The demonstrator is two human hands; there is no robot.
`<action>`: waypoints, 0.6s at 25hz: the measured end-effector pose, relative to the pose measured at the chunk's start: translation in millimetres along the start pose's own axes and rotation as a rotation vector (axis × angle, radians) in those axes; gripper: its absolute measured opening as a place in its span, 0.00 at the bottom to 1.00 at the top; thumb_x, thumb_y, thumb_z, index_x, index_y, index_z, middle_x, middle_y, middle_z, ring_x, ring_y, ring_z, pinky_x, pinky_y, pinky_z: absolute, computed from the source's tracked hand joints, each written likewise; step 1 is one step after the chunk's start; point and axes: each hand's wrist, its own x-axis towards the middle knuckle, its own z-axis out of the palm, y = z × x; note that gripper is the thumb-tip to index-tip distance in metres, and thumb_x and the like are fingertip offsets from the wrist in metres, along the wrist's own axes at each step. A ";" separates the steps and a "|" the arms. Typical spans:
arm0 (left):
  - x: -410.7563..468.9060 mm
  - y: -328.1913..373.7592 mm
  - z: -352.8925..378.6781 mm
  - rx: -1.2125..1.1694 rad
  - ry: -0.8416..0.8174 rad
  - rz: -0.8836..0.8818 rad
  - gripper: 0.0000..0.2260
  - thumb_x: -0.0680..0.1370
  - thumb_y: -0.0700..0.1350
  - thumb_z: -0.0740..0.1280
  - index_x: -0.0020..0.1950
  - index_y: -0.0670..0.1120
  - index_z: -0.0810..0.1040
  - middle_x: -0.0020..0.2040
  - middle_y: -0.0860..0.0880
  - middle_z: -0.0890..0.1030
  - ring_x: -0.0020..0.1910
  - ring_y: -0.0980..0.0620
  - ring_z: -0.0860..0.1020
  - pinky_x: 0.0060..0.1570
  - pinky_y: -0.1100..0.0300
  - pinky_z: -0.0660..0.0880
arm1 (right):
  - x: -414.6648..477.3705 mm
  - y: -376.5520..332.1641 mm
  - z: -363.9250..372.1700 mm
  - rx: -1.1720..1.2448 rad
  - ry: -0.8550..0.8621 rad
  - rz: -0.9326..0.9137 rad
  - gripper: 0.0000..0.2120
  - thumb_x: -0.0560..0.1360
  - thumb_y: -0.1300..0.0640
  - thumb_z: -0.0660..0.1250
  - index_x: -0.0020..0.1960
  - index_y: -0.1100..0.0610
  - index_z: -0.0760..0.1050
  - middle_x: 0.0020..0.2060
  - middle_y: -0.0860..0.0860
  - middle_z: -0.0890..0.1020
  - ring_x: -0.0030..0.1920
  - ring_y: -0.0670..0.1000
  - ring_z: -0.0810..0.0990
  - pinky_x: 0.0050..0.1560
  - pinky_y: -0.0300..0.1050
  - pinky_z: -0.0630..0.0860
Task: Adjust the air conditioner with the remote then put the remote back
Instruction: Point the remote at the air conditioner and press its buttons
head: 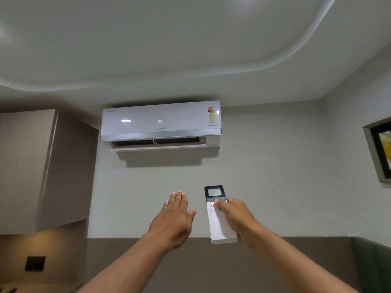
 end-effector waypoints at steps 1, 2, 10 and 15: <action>2.8 10.3 4.5 -0.010 -0.004 0.017 0.28 0.83 0.55 0.43 0.79 0.43 0.42 0.80 0.46 0.42 0.78 0.51 0.39 0.75 0.55 0.41 | -1.9 2.0 -11.2 -0.007 0.018 0.003 0.07 0.74 0.55 0.63 0.47 0.55 0.79 0.39 0.55 0.84 0.38 0.58 0.81 0.47 0.52 0.78; 4.4 19.3 8.4 -0.018 -0.003 0.029 0.28 0.83 0.55 0.43 0.79 0.43 0.42 0.80 0.46 0.42 0.78 0.51 0.39 0.75 0.55 0.40 | -3.9 3.1 -21.2 -0.011 0.030 0.009 0.07 0.74 0.56 0.63 0.45 0.55 0.79 0.38 0.55 0.84 0.38 0.58 0.81 0.46 0.52 0.78; 3.5 47.4 17.9 -0.005 -0.005 0.047 0.28 0.82 0.57 0.43 0.78 0.44 0.42 0.80 0.47 0.42 0.78 0.52 0.39 0.73 0.57 0.40 | -10.1 -1.1 -55.0 -0.047 0.078 0.049 0.06 0.71 0.56 0.64 0.36 0.55 0.72 0.29 0.52 0.78 0.26 0.53 0.75 0.29 0.39 0.70; -7.1 30.3 9.3 0.032 -0.004 -0.008 0.29 0.82 0.57 0.43 0.78 0.44 0.42 0.80 0.47 0.43 0.78 0.51 0.40 0.73 0.57 0.40 | -10.1 1.1 -38.8 -0.028 0.029 0.072 0.05 0.71 0.56 0.61 0.37 0.56 0.71 0.32 0.55 0.76 0.31 0.55 0.73 0.35 0.44 0.68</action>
